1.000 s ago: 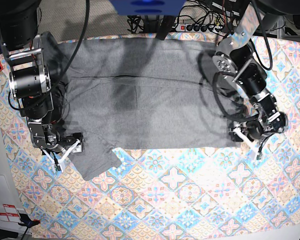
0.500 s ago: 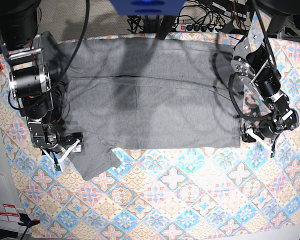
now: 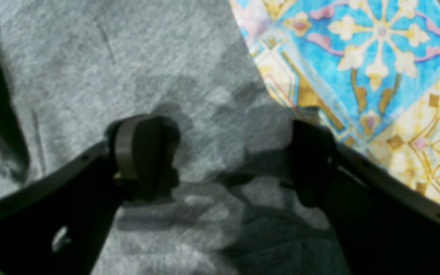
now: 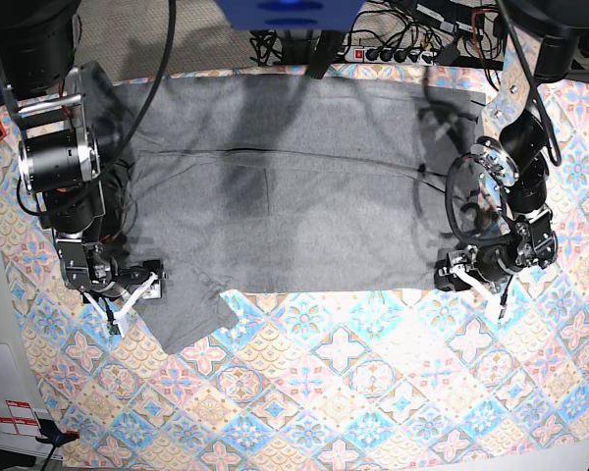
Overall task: Fold the T-shirt properly
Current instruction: 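Move both grippers to the shirt's hem corners and pinch them, then lift the hem corners and fold them toward the shoulder edge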
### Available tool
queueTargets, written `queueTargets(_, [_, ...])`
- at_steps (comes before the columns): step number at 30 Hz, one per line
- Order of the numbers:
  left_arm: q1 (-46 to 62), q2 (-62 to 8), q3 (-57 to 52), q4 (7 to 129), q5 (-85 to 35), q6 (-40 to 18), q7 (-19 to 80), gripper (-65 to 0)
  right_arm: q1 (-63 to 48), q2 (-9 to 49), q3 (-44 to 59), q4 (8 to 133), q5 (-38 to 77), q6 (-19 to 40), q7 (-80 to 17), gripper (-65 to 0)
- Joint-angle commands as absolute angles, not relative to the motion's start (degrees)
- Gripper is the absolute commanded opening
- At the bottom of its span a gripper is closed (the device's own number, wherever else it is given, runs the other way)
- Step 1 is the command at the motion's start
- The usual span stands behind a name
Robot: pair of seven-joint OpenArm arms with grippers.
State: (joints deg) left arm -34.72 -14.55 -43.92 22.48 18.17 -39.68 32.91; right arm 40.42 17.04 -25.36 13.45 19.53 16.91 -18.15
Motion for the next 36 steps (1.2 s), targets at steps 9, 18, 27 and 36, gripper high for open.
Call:
queueTargets(9, [-32.22, -13.67, -33.19, 22.90, 18.15, -40.00, 33.45, -47.7, 42.33, 17.63, -25.36, 14.11, 19.56, 16.92, -18.51, -40.4])
queueTargets(18, [-31.08, -13.58, -33.01, 22.90, 18.24, -40.00, 33.19, -60.7, 42.33, 17.80, -25.01, 14.11, 19.82, 16.84, -18.77, -56.8])
queueTargets(27, [-30.99, -13.58, -33.27, 23.08, 17.54, -40.00, 33.36, -64.7, 42.33, 17.89, -20.97, 14.20, 20.00, 16.75, -18.68, -61.9])
queueTargets(36, [-29.41, -12.88, -33.36, 31.34, 17.54, -40.00, 36.09, -64.8, 42.15, 20.53, -14.29, 14.37, 19.56, 16.75, -18.77, -61.9])
